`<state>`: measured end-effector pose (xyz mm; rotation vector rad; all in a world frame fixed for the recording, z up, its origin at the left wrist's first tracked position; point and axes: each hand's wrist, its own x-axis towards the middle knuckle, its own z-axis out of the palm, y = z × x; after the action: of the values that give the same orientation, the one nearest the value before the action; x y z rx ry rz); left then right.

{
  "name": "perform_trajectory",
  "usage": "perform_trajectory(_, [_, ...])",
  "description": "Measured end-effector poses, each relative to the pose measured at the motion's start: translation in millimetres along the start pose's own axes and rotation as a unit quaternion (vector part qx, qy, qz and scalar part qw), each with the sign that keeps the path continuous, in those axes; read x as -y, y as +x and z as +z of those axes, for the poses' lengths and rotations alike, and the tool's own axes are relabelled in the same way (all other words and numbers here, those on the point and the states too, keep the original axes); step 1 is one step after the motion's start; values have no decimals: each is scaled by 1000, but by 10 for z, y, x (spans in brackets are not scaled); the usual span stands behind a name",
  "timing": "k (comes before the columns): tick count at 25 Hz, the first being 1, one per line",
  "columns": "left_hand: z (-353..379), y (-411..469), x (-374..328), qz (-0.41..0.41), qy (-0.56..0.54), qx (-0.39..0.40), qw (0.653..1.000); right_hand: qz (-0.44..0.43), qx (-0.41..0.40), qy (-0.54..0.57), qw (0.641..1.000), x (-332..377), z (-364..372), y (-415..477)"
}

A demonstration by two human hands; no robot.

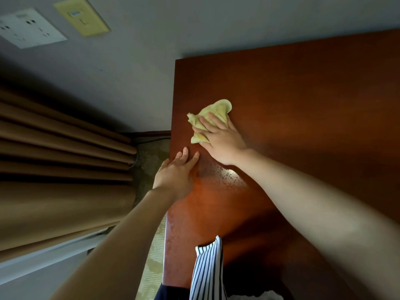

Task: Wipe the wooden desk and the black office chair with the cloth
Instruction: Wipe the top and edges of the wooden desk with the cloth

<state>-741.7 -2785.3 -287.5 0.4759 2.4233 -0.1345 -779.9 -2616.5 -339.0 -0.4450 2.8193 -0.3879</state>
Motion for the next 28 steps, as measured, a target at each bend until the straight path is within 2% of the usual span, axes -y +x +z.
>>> perform_trajectory(3, [-49, 9, 16, -2, -2, 13, 1000, -24, -19, 31, 999, 46, 88, -358])
perform_trajectory(7, [-42, -3, -28, -11, 3, 21, 1000, -79, -17, 14, 997, 76, 290, -1141])
perform_trajectory(11, [-32, -9, -36, -9, 4, 23, 1000, -146, -8, -52, 988, -322, 336, -1817])
perform_trajectory(13, [-28, -9, -48, -6, 3, 20, 1000, -153, 3, -94, 984, -578, 249, -1956])
perform_trajectory(18, [-16, -24, -40, -2, -12, 8, 1000, -55, 44, -107, 992, -1087, -88, -1806])
perform_trajectory(21, [4, -26, -41, -7, -25, -1, 1000, 16, 39, -89, 995, -1268, -246, -1480])
perform_trajectory(28, [25, 3, -5, -10, -8, -10, 1000, 164, 51, -7, 985, -926, -347, -320])
